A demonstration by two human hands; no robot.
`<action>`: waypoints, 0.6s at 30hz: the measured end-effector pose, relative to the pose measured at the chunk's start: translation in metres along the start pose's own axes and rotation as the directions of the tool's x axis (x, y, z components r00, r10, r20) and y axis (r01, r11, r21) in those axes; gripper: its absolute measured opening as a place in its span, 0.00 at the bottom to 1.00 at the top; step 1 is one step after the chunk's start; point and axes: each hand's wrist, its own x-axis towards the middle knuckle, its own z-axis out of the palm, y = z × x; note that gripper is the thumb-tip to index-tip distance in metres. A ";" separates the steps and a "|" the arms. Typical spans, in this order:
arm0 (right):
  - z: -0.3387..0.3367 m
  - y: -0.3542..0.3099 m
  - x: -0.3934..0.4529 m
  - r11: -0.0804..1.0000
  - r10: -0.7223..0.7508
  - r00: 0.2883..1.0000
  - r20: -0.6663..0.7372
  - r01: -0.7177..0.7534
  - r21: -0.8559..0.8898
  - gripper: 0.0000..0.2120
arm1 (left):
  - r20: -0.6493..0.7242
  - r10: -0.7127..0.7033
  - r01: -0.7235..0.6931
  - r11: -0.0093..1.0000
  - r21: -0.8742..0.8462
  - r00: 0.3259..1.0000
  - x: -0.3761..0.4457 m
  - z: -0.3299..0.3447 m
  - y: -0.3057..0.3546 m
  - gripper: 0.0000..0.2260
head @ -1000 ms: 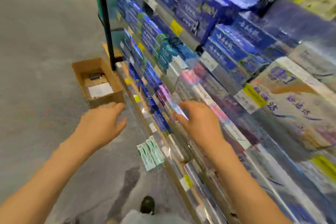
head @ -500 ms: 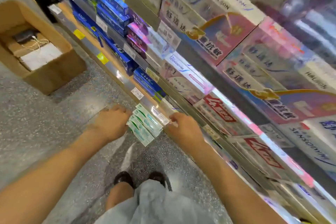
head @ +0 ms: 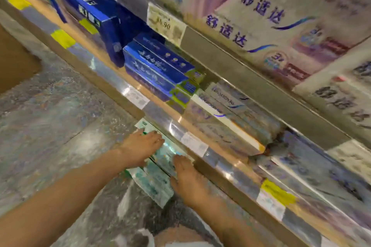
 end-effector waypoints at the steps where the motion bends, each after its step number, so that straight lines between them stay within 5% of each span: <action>1: 0.013 0.004 0.008 0.997 -0.022 0.999 -0.032 0.019 -0.077 0.40 | -0.018 -0.002 0.003 1.000 0.007 1.000 0.008 0.013 0.000 0.40; 3: 0.039 0.017 0.023 0.992 -0.021 0.992 -0.121 0.005 -0.127 0.40 | -0.063 -0.029 0.030 0.999 0.022 0.998 0.021 0.039 -0.001 0.43; 8: 0.058 0.023 0.032 0.967 -0.009 1.000 -0.013 0.006 -0.255 0.40 | -0.185 -0.146 0.149 0.989 0.006 0.972 0.045 0.077 -0.003 0.46; 10: 0.064 0.022 0.031 0.953 -0.013 0.995 -0.103 -0.018 -0.301 0.43 | -0.243 -0.155 0.150 0.988 -0.037 0.958 0.044 0.084 -0.003 0.48; 14: 0.073 0.022 0.033 0.984 -0.023 0.977 -0.214 -0.016 -0.178 0.44 | -0.312 -0.149 0.137 0.989 -0.061 0.938 0.042 0.093 -0.005 0.55; 18: 0.066 0.012 0.048 0.989 0.034 0.954 -0.299 -0.075 -0.126 0.50 | -0.334 -0.123 0.140 0.990 0.029 0.935 0.048 0.086 -0.012 0.49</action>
